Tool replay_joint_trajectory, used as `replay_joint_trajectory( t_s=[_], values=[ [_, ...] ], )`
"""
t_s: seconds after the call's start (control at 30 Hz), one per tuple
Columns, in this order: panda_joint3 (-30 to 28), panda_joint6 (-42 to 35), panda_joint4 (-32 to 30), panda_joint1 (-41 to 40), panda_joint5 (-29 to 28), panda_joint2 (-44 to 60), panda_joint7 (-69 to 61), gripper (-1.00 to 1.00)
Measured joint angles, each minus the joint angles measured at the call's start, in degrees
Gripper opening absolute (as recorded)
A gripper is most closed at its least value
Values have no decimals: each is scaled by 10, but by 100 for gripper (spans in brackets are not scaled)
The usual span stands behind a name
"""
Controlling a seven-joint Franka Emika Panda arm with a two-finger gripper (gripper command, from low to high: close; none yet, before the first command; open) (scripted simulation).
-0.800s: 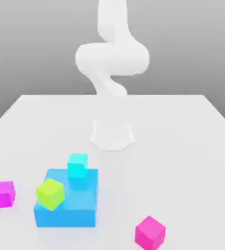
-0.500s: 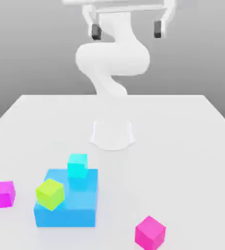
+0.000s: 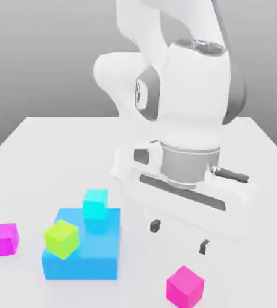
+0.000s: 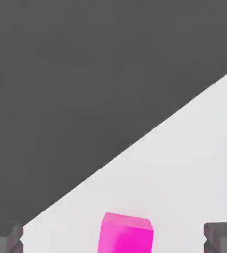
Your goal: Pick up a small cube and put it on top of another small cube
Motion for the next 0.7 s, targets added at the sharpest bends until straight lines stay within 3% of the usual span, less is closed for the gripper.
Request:
replay_joint_trajectory(
  t_s=[0.23,0.27,0.5,0.7],
  values=[
    [-44,93,10,46,-36,143,79,0],
    [-51,103,12,51,-42,155,84,-100],
    [-50,103,12,51,-41,154,83,-100],
    [-24,18,-14,13,19,42,55,-100]
  ],
)
